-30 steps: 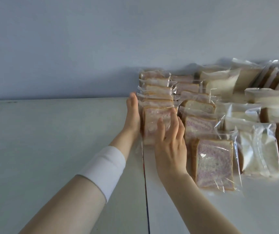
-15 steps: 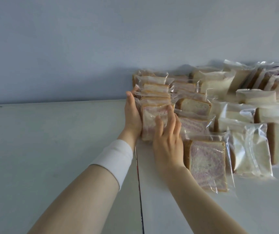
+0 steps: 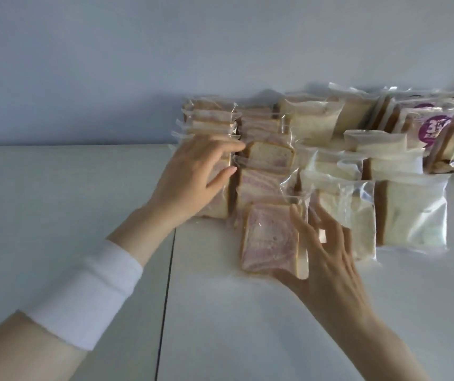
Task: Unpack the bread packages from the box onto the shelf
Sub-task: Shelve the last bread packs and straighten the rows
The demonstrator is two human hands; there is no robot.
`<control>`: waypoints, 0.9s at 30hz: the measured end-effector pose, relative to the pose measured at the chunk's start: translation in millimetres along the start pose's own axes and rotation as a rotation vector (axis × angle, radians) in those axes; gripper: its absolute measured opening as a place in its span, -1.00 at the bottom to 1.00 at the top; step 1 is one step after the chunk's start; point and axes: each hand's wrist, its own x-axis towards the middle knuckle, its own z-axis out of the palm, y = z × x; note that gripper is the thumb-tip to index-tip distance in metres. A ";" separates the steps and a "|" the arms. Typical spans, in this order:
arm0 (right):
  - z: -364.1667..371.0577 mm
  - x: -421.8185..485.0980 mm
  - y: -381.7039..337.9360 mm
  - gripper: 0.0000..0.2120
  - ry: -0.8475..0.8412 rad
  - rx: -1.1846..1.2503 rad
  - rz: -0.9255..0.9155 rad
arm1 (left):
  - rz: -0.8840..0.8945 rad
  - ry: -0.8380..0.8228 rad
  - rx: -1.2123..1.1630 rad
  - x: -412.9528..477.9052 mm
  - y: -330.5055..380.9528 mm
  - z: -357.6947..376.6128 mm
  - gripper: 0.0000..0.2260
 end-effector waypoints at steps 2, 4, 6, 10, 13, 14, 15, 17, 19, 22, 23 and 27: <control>11.5 -1.4 4.7 -0.12 -0.008 0.034 -0.025 | -0.047 -0.382 0.151 18.2 14.3 14.4 -0.59; 23.2 -1.7 5.3 -0.14 -0.005 0.077 -0.028 | -0.051 -0.594 0.360 32.9 17.0 29.9 -0.53; 30.2 -1.2 5.1 -0.17 0.010 0.088 -0.011 | -0.042 -0.679 0.471 45.1 15.3 36.3 -0.52; 34.6 -0.1 1.9 -0.22 0.012 0.082 0.008 | -0.133 -0.822 0.449 63.8 8.4 36.9 -0.46; 36.3 2.0 3.0 -0.22 0.031 0.063 0.019 | -0.224 -0.870 0.351 74.4 8.3 32.6 -0.43; 37.2 4.2 3.7 -0.21 0.049 0.055 0.028 | -0.224 -0.848 0.314 77.2 8.5 30.9 -0.43; 38.5 7.3 3.6 -0.22 0.067 0.054 0.041 | -0.228 -0.824 0.253 79.6 9.2 29.4 -0.46; 44.3 16.1 1.1 -0.26 0.118 0.055 0.075 | -0.287 -0.789 0.033 82.5 11.3 27.1 -0.57; 52.7 28.5 -2.9 -0.39 0.196 0.038 0.107 | -0.325 -0.743 -0.138 83.6 12.1 27.2 -0.69; 65.1 50.7 -7.9 -0.65 0.306 0.024 0.134 | -0.324 -0.648 -0.209 83.8 7.6 30.0 -0.76; 67.5 57.1 -7.9 -0.72 0.333 0.016 0.144 | -0.322 -0.624 -0.207 82.8 5.3 31.3 -0.77; 73.9 66.4 -4.2 -0.58 0.343 0.013 0.150 | -0.364 -0.615 -0.212 75.7 -4.2 35.3 -0.34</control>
